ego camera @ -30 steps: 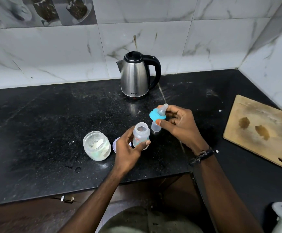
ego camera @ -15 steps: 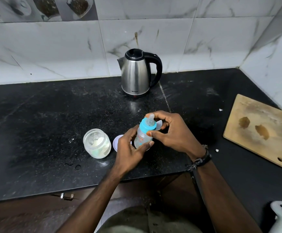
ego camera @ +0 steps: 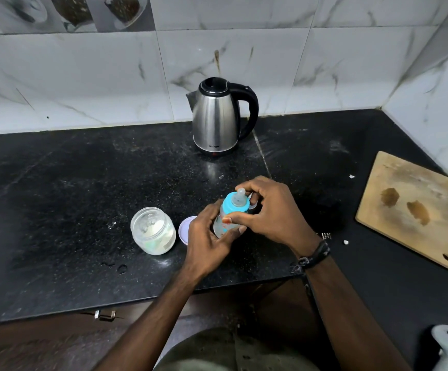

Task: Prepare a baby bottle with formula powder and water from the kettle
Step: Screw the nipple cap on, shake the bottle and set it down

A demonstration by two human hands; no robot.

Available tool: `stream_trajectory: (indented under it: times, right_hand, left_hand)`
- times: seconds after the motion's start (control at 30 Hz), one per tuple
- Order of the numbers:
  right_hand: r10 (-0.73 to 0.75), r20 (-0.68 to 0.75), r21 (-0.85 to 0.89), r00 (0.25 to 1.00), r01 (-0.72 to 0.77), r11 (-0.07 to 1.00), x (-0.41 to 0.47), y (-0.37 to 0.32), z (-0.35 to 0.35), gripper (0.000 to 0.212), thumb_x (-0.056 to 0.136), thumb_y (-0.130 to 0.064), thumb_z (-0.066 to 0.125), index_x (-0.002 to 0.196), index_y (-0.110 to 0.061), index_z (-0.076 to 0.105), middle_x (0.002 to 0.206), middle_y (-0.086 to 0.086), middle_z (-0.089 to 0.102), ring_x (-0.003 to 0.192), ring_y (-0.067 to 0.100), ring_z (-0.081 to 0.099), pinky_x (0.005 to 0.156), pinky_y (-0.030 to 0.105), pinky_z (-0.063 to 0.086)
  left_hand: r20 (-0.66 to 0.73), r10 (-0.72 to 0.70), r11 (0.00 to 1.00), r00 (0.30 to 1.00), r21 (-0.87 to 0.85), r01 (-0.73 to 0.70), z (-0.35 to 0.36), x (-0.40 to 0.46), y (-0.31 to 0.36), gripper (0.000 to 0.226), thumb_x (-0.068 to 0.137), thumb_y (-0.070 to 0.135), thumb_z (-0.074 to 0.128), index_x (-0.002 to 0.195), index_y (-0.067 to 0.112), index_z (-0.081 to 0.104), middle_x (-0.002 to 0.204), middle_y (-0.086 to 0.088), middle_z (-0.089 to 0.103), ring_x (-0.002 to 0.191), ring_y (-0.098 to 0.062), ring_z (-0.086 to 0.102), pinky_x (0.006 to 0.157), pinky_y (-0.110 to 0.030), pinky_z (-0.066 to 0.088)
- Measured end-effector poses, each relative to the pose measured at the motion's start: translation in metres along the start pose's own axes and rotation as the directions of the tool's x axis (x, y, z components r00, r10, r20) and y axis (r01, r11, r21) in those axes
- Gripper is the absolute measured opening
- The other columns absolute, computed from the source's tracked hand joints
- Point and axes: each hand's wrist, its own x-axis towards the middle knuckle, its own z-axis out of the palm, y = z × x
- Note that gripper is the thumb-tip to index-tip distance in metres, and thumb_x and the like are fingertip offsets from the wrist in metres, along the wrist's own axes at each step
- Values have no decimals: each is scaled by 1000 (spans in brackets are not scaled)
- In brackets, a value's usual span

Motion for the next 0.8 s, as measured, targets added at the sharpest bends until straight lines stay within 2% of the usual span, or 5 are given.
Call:
stream_trajectory:
  times: [0.2,0.33,0.5,0.67,0.8]
  right_hand:
    - [116,64,-285,991,-93,954,-2,-7,0,101,54,-92,52,129,-25,56,113,-7,61,106,14,59,94,38,50]
    - [76,197,56,978,-89,995,0,-8,-8,102,71,-50,82,154,-26,26,143,-9,54,128,5,51,106,36,47]
    - [40,141,132,989,-59,989,3,-10,-4,94,80,-8,77,156,-24,23,131,-12,65,120,2,59,100,22,50]
    - [68,-56,-5,996,-69,998,4,-12,3,111,63,-48,88,153,-23,27,101,-9,74,91,7,69,88,34,56]
    - [88,-93,-348,992,-115,930,5,-15,8,134,45,-99,52,151,-23,21,101,-2,69,98,23,66,88,42,52]
  left_hand:
    - [-19,11,1000,1000,0,-11,-1,2,-1,54,75,29,76,126,42,62,122,11,74,115,-11,70,99,-31,55]
    - [-30,16,1000,999,3,-15,-1,4,-3,50,79,33,78,126,40,62,121,10,74,114,-11,70,98,-29,54]
    - [-35,7,1000,999,12,-6,0,6,-8,50,80,32,82,127,25,68,119,3,75,111,-16,71,97,-38,57]
    - [-46,20,1000,999,12,-20,1,7,-6,51,78,30,78,127,34,64,123,9,74,116,-13,70,100,-33,55]
    - [-35,17,999,999,32,-16,1,9,-13,61,77,-2,80,128,27,64,123,6,74,116,-14,70,100,-46,57]
